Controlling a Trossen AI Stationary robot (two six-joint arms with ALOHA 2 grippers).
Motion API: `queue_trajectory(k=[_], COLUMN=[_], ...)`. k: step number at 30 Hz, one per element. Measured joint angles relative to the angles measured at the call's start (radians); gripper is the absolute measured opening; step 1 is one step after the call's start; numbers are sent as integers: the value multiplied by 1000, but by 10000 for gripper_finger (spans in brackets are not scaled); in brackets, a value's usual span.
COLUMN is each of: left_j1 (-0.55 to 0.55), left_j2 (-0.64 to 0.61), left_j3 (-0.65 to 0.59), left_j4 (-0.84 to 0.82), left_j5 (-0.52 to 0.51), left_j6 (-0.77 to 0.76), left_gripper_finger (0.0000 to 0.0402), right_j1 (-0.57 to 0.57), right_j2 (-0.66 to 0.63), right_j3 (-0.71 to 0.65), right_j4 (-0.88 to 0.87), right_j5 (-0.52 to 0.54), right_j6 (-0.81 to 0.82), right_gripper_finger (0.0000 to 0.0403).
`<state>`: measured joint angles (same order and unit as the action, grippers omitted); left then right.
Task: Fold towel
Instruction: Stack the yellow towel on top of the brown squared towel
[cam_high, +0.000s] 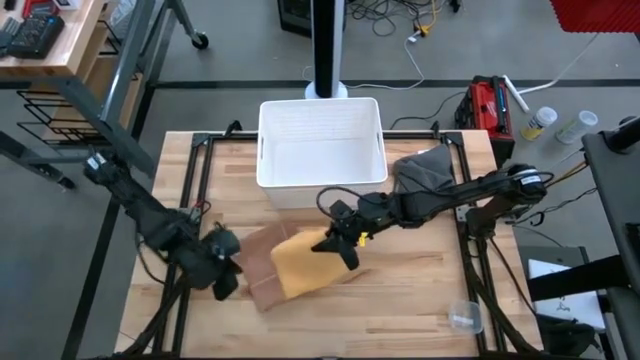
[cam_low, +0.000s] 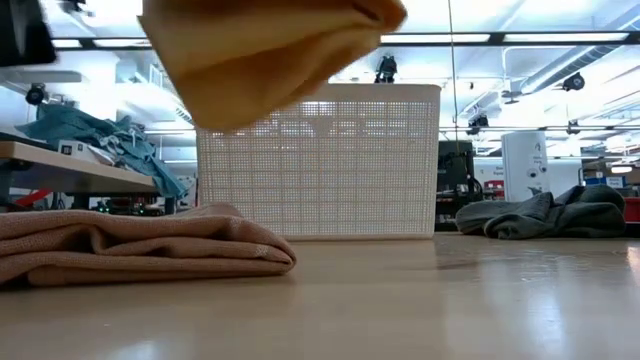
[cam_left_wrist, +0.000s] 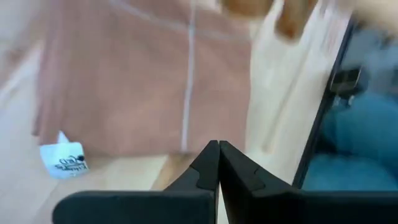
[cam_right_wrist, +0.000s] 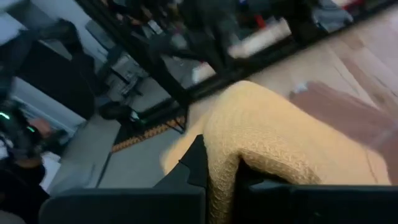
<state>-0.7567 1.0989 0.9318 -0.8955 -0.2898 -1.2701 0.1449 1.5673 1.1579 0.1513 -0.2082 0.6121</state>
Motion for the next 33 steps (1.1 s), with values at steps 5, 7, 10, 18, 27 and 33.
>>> queue_trajectory(k=[5, 7, 10, 18, 27, 33], left_j1=[-133, -171, -199, -200, -203, -203], left_j2=[-92, -116, -144, -148, -93, -42], left_j3=[-3, -3, -3, -6, -10, -11], left_j4=[-100, -113, -114, -116, -110, -113], left_j5=[-341, -458, -566, -591, -543, -537], left_j6=[-126, -127, -107, -56, -82, -82], left_gripper_finger=[0, 0, 0, 0, 0, 0], right_j1=[1, -2, -11, -32, -19, -11], right_j2=[95, 142, 206, 408, 601, 634], right_j3=[-1, 0, 39, 292, 368, 365], right_j4=[93, 184, 257, 271, 26, 15], right_j5=[-6, -23, -54, -109, -228, -299], right_j6=[57, 90, 122, 74, 143, 181], right_gripper_finger=[9, 9, 9, 9, 9, 9])
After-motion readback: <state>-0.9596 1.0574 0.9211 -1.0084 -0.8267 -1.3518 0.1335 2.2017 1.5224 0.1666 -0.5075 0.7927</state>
